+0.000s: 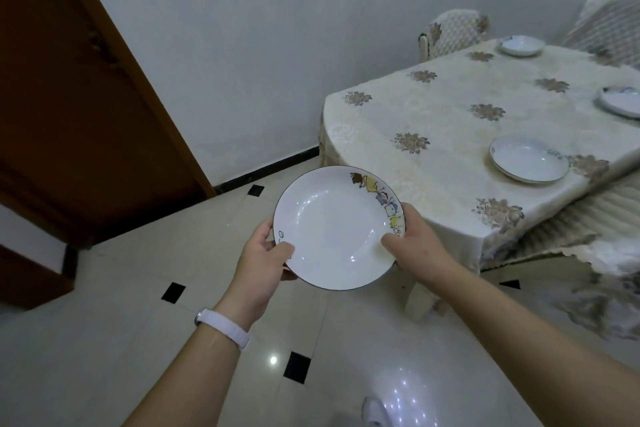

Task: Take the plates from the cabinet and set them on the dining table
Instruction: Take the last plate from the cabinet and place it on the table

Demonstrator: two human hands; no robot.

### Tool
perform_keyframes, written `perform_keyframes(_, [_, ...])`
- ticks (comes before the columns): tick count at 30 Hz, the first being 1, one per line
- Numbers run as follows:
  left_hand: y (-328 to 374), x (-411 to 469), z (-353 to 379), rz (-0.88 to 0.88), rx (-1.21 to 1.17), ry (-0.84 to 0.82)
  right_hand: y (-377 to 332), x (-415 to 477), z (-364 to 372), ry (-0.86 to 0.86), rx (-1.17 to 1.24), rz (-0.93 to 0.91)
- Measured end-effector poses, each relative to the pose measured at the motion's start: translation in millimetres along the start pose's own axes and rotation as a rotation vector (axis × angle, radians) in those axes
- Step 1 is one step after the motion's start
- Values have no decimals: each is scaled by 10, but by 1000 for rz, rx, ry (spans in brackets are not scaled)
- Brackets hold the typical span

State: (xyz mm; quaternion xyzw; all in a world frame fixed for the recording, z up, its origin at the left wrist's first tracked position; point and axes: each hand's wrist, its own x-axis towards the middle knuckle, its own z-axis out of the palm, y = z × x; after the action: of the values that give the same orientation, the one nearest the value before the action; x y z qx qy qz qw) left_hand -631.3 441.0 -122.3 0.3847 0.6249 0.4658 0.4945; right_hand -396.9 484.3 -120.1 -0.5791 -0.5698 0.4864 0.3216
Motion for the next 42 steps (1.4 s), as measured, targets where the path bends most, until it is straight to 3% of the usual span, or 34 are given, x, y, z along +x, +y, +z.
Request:
perform_keyframes(15, [327,1414,-49,-32,-166,83,-312,1591,121,-58,-29,-3])
perform_keyframes(31, [797,4059,-1603,-30,-219,70,-1346,3933,1685,-5,-45,7])
perform_keyframes(42, [1017,5075,-2083,-54,-192,77,-1605,4934,2161,-8,-45,43])
